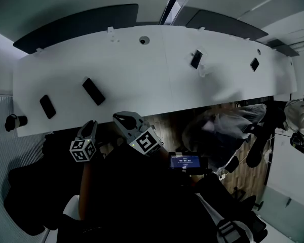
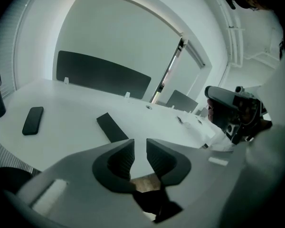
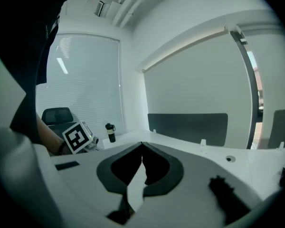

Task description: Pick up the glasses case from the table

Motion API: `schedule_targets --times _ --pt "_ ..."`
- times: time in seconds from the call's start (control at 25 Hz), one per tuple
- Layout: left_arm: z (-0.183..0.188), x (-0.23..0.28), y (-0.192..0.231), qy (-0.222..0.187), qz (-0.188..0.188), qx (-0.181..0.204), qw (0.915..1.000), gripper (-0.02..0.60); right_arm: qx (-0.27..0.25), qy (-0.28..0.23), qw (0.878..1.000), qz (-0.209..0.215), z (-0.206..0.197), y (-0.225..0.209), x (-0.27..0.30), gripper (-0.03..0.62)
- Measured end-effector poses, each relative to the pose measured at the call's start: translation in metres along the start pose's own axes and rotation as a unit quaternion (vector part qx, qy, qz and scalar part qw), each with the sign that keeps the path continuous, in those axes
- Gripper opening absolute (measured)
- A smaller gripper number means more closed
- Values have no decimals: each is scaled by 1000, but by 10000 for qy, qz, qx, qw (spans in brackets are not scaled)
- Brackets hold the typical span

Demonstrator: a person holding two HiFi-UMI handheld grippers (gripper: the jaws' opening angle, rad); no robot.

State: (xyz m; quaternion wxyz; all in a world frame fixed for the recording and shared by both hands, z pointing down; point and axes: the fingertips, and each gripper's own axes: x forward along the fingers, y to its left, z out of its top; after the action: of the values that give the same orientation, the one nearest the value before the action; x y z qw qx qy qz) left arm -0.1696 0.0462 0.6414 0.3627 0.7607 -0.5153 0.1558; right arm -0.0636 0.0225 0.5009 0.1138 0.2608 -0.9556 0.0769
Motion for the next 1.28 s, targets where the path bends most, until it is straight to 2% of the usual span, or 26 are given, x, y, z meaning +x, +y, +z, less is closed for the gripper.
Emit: schedule_targets --times 0.2,0.32,0.44,0.6,0.68,0.76,0.84,0.96,1.12,1.28 --pt "22 32 4 75 323 -302 9990 91 70 -61 9999 80 -3 -47 0 8" --pt "28 48 11 136 421 -542 9976 94 235 46 9997 -70 -14 -76 2 8" --pt "26 57 25 288 448 -1015 9934 114 439 189 9987 -195 -22 -96 6 8" --pt "26 83 44 534 403 -1516 9862 155 440 300 9979 -377 -19 -116 12 8" --pt "29 96 51 591 319 -1882 9798 176 497 341 9970 -488 -19 -121 10 8" --pt "34 107 59 557 201 -2453 9676 208 561 350 9962 -575 -20 -124 9 8" --pt "41 122 68 612 139 -2742 9596 238 591 318 9955 -666 -21 -130 10 8" --pt "38 141 84 938 334 -2751 9562 326 818 219 9934 -769 -19 -135 8 8" --pt "32 159 105 1308 719 -2865 9464 400 841 219 9914 -981 -21 -145 4 8" --pt "23 174 116 1729 1158 -2702 9400 494 1063 56 9873 -1176 -19 -155 0 8"
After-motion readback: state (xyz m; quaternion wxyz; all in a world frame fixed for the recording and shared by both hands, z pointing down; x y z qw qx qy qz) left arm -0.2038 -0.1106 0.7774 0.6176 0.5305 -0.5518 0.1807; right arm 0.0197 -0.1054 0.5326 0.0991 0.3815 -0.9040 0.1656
